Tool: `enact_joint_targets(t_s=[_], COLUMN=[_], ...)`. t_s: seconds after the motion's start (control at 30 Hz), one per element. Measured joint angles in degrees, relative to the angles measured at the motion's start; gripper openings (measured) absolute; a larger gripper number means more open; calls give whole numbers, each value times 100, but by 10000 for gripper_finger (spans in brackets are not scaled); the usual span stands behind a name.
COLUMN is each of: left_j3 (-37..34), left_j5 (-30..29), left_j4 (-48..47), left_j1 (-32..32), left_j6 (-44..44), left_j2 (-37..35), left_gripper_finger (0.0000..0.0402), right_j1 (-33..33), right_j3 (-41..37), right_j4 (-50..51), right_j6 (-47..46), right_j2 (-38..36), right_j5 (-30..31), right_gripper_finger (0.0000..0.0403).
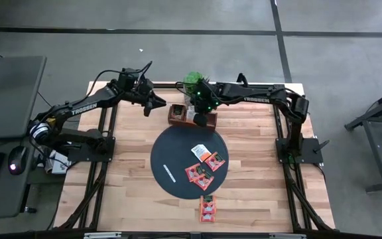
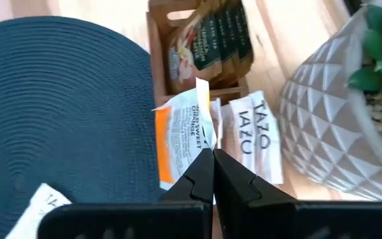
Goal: Pick & Place Tea
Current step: Put the white tea bag into the middle section of the wooden organizer
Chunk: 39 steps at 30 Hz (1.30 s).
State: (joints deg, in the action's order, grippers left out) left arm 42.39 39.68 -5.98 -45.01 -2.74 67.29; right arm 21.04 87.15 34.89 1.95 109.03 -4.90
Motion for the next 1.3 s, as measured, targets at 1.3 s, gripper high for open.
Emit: enact_joint_targets(t_s=[1.3], left_j3=[0], left_j5=[39], left_j4=[-13], left_j1=[2], left_j6=[80], left_j2=[4], left_gripper_finger=[81], right_j1=[-118], right_j3=[0], right_j4=[-42], right_j6=[362], right_j2=[0], right_j5=[435], right_gripper_finger=[0])
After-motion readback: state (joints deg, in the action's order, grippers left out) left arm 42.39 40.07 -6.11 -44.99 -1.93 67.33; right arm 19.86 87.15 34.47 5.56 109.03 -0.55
